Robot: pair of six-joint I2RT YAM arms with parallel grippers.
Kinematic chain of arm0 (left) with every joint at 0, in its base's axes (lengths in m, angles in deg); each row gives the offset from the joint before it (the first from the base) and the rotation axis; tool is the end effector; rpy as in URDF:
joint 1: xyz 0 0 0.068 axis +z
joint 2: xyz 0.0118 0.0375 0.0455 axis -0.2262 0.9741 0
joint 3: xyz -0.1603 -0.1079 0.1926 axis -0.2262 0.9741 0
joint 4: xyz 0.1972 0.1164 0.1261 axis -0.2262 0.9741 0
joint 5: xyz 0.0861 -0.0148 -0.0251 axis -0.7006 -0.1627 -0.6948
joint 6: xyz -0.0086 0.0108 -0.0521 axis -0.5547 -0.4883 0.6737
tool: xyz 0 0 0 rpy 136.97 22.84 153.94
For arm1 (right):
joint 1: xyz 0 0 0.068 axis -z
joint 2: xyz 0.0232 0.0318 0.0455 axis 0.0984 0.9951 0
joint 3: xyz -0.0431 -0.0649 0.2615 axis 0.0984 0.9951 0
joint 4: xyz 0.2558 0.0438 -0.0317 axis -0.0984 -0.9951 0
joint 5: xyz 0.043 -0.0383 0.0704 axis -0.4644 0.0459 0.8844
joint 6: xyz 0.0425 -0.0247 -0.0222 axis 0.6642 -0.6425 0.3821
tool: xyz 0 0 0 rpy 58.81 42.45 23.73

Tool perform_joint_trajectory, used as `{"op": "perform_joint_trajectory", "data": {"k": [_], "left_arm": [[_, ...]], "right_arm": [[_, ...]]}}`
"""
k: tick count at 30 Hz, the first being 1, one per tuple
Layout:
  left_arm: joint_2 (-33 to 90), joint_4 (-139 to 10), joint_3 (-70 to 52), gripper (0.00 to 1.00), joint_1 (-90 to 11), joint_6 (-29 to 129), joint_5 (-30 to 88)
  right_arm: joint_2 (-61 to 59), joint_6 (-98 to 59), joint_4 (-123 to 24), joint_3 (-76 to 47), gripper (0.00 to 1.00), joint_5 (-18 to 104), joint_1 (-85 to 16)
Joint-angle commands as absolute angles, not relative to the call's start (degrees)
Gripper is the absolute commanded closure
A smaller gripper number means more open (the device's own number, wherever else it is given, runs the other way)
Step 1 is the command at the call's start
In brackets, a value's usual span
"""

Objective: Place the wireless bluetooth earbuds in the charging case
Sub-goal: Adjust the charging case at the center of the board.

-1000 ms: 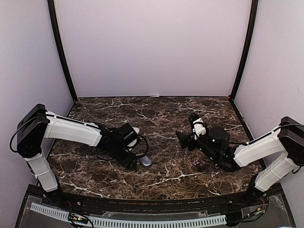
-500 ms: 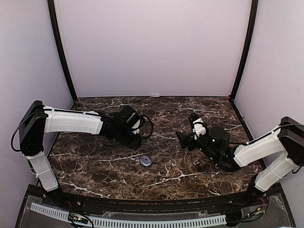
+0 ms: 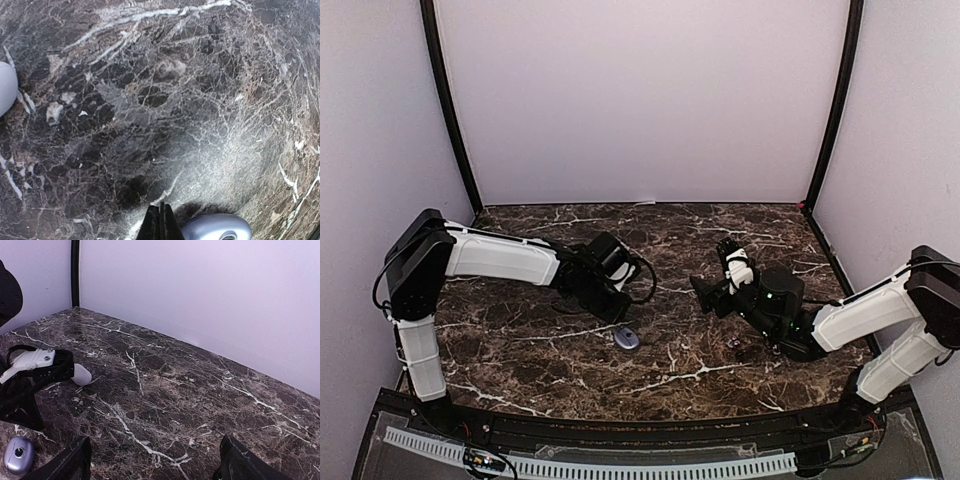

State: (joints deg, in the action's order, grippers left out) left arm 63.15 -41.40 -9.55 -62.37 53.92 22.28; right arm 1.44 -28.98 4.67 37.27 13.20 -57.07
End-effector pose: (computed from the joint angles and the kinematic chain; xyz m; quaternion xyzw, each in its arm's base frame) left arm 0.2594 -0.3034 0.1675 0.2833 0.9189 -0.1595 0.2233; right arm 0.1799 0.2044 0.1830 -0.2203 0.7084 0.1418 0.6554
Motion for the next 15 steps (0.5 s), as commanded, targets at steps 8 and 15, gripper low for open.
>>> {"op": "perform_joint_trajectory", "data": {"k": [8, 15], "left_arm": [[60.9, -41.0, -5.8, 1.00, -64.0, 50.6, 27.9], [57.6, -39.3, -2.2, 1.00, -64.7, 50.8, 27.1]], "right_arm": [[2.1, -29.3, 5.6, 35.7, 0.12, 13.4, -57.2], [2.2, -29.2, 5.5, 35.6, 0.12, 13.5, -57.4]]}}
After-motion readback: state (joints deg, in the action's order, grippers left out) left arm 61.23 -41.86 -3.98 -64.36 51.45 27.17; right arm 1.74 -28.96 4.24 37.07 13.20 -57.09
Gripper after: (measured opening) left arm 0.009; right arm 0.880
